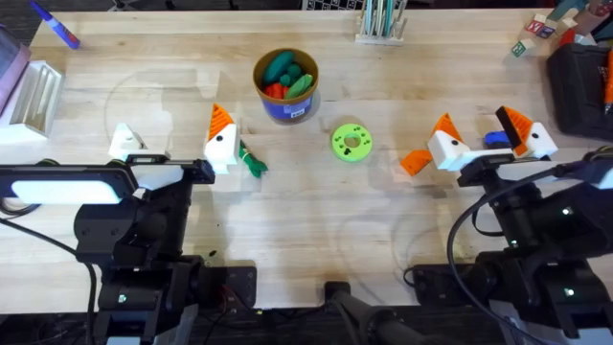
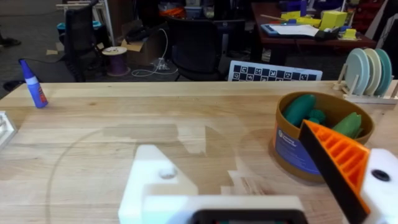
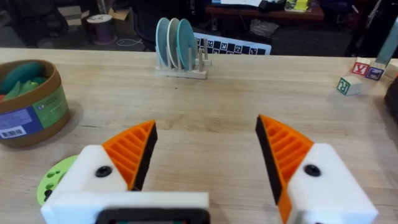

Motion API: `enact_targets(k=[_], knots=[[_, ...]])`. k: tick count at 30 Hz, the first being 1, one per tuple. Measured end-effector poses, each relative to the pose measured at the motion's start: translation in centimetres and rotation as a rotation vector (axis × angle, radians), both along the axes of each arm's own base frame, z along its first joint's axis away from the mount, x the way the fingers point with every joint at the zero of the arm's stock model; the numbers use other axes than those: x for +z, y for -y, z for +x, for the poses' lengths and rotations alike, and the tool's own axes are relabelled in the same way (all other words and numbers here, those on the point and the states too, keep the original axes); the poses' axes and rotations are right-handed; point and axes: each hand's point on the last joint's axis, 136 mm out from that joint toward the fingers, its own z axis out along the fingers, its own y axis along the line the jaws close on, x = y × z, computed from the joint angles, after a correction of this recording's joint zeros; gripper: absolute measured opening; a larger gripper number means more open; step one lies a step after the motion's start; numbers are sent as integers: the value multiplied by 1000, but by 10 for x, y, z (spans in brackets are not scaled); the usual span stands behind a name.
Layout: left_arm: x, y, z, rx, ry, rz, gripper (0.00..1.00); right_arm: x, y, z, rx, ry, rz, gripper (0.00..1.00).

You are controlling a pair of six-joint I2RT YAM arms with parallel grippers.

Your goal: Pick up the gripper from the table and insert it into the empty holder that is missing its gripper. Then pick up a screw, insert it into the mounting hole, and use the screwdriver to tighten it. Finally, clean up the table by picking up the vegetable and placing it into the bucket.

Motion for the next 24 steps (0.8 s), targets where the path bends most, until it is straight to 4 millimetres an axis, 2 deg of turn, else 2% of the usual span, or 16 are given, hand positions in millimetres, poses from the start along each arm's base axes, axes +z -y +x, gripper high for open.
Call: enact_targets(k=[13,17,20,24], knots=[[-1,0,0,0,-4,0,986,-1,1,0,-6,-7,0,955],[-6,-3,-6,18,-96,1,986,-5,3,-6,-17,-85,-2,957],[12,-11,-16,65,-179,7,986,-4,3,-14,-19,-188,-4,956],[41,-18,-21,107,-289,18,986,22,3,-18,-19,-266,-5,956]])
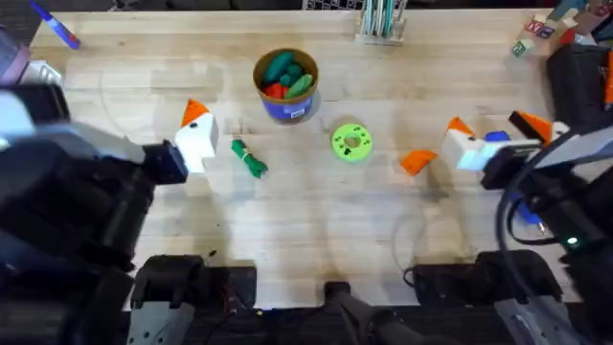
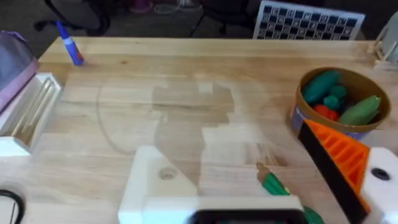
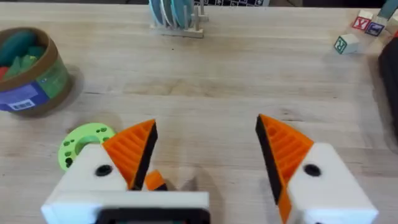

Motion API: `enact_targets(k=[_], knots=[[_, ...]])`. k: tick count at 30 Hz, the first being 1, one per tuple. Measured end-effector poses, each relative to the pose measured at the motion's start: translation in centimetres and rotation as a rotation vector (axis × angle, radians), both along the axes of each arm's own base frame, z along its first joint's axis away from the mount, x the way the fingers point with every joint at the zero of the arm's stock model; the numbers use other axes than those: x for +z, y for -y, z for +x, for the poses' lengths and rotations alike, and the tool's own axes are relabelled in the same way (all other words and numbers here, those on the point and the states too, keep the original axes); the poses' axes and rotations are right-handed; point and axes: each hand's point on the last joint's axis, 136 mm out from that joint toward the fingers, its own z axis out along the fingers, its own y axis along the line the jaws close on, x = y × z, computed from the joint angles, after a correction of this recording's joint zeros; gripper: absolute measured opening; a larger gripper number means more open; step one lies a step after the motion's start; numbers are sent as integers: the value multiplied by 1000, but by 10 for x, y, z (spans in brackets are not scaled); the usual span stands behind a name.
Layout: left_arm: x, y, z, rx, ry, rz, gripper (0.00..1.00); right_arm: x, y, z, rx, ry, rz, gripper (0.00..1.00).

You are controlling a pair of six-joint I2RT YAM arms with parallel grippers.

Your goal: Pick up the gripper from the table and insert it into the empty holder that is missing its gripper. Then pick up a screw, insert it into the mounting hole, and use the screwdriver to tighten it. Finally, clean up the table by picking up the vegetable and placing it into the bucket.

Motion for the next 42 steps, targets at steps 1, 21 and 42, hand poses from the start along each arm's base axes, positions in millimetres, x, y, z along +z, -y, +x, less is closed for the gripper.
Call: enact_targets(k=[1,21,42], knots=[[3,-1,1,3,-45,1,985,7,0,0,0,-19,0,957],[-68,24,45,-83,-472,-137,83,12,0,10,0,-185,-1,956],[41,158,19,-627,-54,-151,987,-21,0,-14,0,-353,-1,956]])
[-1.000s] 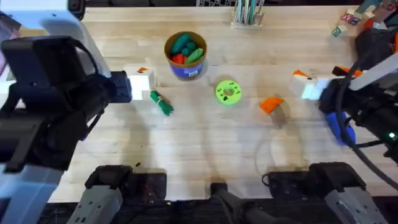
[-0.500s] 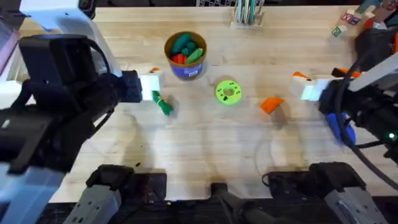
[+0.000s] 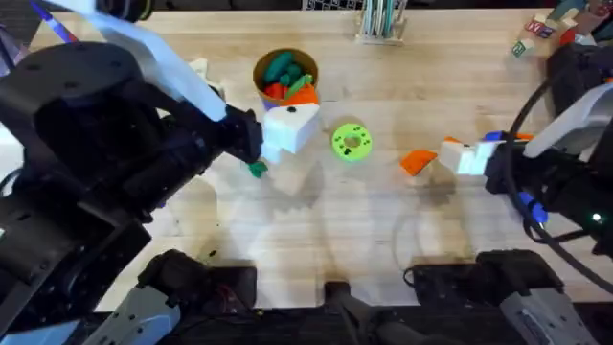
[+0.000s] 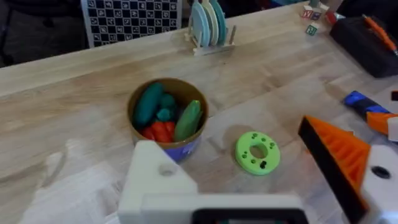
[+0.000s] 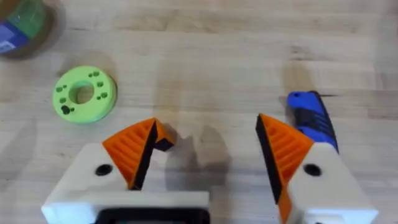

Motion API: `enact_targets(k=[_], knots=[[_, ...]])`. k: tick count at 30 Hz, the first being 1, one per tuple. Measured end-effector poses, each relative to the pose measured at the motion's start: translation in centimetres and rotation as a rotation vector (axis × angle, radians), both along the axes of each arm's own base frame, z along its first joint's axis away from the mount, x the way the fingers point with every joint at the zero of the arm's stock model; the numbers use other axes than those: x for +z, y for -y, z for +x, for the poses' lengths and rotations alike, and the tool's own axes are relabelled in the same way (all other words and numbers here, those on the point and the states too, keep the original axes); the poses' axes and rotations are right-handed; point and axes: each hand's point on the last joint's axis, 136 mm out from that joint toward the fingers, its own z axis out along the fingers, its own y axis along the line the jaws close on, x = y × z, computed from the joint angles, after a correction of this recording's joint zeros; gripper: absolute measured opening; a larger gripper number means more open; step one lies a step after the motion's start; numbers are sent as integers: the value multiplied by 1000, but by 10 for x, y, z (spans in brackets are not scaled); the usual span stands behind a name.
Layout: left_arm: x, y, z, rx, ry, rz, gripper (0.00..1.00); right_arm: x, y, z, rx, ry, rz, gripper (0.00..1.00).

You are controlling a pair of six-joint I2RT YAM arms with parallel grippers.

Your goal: Pick up the gripper from the table and insert it into the empty holder that is missing its gripper. Then pick up a screw, insert it into the mounting hole, and use the screwdriver to tighten it. Finally, clean up the table by picking up the vegetable and placing it into the bucket.

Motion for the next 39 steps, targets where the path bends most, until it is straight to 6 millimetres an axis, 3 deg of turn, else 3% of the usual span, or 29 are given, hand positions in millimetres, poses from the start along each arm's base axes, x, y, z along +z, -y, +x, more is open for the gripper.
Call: enact_targets(k=[8,15,23,31,39], knots=[[5,7,-2,-39,22,-7,988,-32,0,-33,0,-187,-1,957],[28,31,-4,-189,238,41,988,-58,0,-72,0,-380,-2,960],[-16,29,-37,-268,433,30,985,-58,0,-73,0,-381,-2,961],[-38,19,-62,-274,553,-5,986,-58,0,-73,0,-381,-2,963],[-92,22,-64,-320,390,53,987,-58,0,-73,0,-381,-1,964]])
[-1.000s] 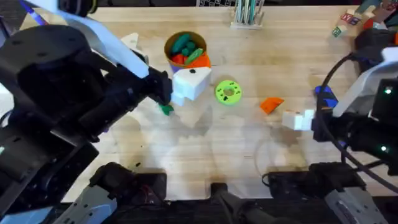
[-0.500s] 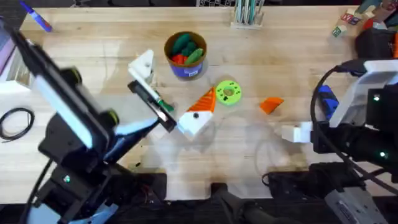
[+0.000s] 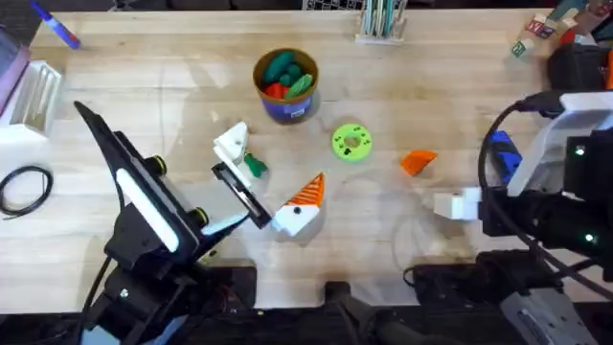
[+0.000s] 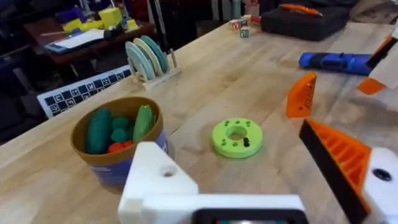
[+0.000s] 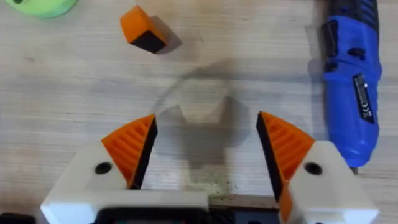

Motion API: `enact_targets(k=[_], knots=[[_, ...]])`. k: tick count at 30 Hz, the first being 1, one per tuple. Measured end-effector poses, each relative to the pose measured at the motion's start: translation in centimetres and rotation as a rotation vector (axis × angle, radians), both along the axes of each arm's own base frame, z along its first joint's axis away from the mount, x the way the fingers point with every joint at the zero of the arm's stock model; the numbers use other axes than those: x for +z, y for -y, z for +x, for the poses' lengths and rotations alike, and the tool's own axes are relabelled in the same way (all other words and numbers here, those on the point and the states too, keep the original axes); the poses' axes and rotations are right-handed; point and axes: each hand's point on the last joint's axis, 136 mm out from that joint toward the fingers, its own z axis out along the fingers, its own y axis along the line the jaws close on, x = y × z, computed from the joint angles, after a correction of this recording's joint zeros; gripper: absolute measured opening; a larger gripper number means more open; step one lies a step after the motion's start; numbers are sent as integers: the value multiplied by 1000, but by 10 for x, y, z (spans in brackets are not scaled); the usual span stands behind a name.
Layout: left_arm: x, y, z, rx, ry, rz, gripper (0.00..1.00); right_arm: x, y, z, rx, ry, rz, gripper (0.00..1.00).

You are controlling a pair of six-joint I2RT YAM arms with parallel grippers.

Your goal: Pick up the gripper from the table and insert it into the empty holder that is missing its gripper. Then pick up a screw, insert it into the mounting hole, and use the screwdriver to tighten it. Finally, clean up the table by picking up the vegetable and placing it into the bucket.

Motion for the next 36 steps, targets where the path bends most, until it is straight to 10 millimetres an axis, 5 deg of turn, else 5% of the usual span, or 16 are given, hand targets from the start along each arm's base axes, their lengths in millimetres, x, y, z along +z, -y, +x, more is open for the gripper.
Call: enact_targets(k=[36], knots=[[0,0,0,-1,-2,1,987,6,0,11,-1,49,-2,966]])
